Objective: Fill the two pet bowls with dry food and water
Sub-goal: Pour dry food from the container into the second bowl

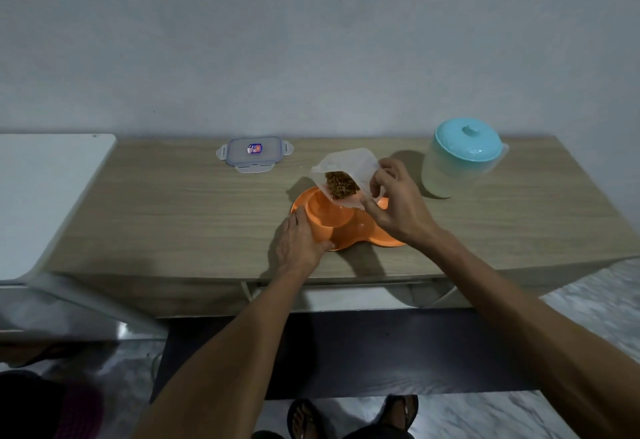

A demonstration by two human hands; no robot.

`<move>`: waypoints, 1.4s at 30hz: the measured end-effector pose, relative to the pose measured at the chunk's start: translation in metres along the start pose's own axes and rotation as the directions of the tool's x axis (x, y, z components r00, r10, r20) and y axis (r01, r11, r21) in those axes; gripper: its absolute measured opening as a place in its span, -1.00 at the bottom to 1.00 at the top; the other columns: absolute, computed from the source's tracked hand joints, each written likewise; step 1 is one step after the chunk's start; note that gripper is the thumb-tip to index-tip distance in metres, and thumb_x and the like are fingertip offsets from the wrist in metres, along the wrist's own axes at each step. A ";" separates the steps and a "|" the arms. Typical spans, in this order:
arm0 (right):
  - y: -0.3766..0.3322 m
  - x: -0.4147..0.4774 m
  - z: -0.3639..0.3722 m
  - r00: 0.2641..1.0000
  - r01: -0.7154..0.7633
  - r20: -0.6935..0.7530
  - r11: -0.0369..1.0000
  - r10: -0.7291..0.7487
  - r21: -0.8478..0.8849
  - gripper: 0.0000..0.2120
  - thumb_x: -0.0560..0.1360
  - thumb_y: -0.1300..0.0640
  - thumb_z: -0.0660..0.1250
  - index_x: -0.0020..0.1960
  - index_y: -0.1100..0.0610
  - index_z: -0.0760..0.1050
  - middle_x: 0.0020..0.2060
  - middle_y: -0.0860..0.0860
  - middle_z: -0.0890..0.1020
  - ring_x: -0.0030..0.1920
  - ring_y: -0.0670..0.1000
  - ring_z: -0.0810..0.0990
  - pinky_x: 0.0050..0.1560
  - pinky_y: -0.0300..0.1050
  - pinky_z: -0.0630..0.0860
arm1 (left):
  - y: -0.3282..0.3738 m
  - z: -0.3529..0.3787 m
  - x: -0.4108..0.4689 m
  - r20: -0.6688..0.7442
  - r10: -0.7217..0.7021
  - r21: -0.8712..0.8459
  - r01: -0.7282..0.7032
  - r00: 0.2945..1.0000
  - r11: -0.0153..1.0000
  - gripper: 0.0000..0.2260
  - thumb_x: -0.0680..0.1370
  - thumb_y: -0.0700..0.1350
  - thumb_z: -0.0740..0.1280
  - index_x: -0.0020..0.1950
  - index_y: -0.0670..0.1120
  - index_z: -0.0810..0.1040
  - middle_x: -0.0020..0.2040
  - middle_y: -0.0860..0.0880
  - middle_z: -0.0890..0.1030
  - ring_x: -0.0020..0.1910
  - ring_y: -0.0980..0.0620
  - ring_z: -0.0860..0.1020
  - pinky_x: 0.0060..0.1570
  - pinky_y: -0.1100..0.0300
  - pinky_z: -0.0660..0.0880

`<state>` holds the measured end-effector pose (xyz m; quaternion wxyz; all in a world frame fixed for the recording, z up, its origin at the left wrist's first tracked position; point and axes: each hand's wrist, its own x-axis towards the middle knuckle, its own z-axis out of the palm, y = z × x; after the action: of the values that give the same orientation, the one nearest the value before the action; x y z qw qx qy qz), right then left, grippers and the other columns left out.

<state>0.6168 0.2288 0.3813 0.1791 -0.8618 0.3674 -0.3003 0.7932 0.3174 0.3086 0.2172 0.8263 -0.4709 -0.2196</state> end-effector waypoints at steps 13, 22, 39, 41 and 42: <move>-0.004 -0.010 0.008 0.925 0.377 0.158 0.892 -0.346 -0.250 -0.68 0.42 0.24 0.44 -0.05 0.11 0.29 0.25 0.29 0.45 0.18 0.28 0.48 0.05 0.05 0.48 | -0.001 0.000 0.001 -0.022 -0.010 0.009 0.010 1.000 1.000 -0.10 0.31 0.10 0.57 0.51 -0.05 0.18 0.39 -0.12 0.44 0.38 -0.14 0.41 0.27 -0.04 0.45; -0.001 0.008 0.004 0.986 0.143 -0.081 0.988 -0.148 -0.066 -0.78 0.40 0.22 0.45 -0.10 0.23 0.41 0.18 0.21 0.48 0.12 0.13 0.48 -0.02 -0.19 0.46 | -0.001 0.002 0.002 -0.031 0.001 0.015 -0.001 1.000 1.000 -0.08 0.29 0.14 0.58 0.50 -0.09 0.20 0.41 -0.12 0.42 0.39 -0.13 0.41 0.25 0.00 0.42; 0.080 0.123 0.075 0.521 -0.799 0.018 0.480 0.853 0.361 -0.73 0.53 0.11 0.26 0.18 0.21 0.43 0.13 0.15 0.50 0.03 0.17 0.58 -0.11 0.00 0.64 | -0.005 0.010 0.004 -0.058 0.007 0.025 -0.006 0.998 1.000 -0.02 0.33 0.18 0.55 0.57 -0.05 0.10 0.50 -0.09 0.33 0.48 -0.09 0.30 0.35 0.02 0.35; 0.082 0.122 0.080 0.504 -0.806 -0.010 0.474 0.864 0.355 -0.75 0.52 0.12 0.26 0.16 0.20 0.48 0.11 0.16 0.55 0.08 0.18 0.59 0.07 0.06 0.61 | -0.005 0.011 0.004 -0.060 0.012 0.040 -0.009 0.998 0.999 -0.03 0.33 0.19 0.55 0.57 -0.05 0.11 0.50 -0.08 0.33 0.48 -0.09 0.31 0.34 0.03 0.36; 0.083 0.123 0.082 0.498 -0.808 -0.009 0.468 0.867 0.358 -0.76 0.52 0.14 0.26 0.15 0.20 0.49 0.10 0.16 0.56 0.06 0.18 0.60 0.08 0.05 0.61 | -0.006 0.011 0.004 -0.059 0.014 0.044 -0.011 0.998 0.999 -0.03 0.33 0.19 0.55 0.57 -0.05 0.11 0.50 -0.08 0.33 0.48 -0.09 0.31 0.34 0.02 0.36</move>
<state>0.6940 0.0897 0.3225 0.3991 -0.4965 0.7073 -0.3066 0.7927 0.3148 0.2958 0.2144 0.8341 -0.4742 -0.1831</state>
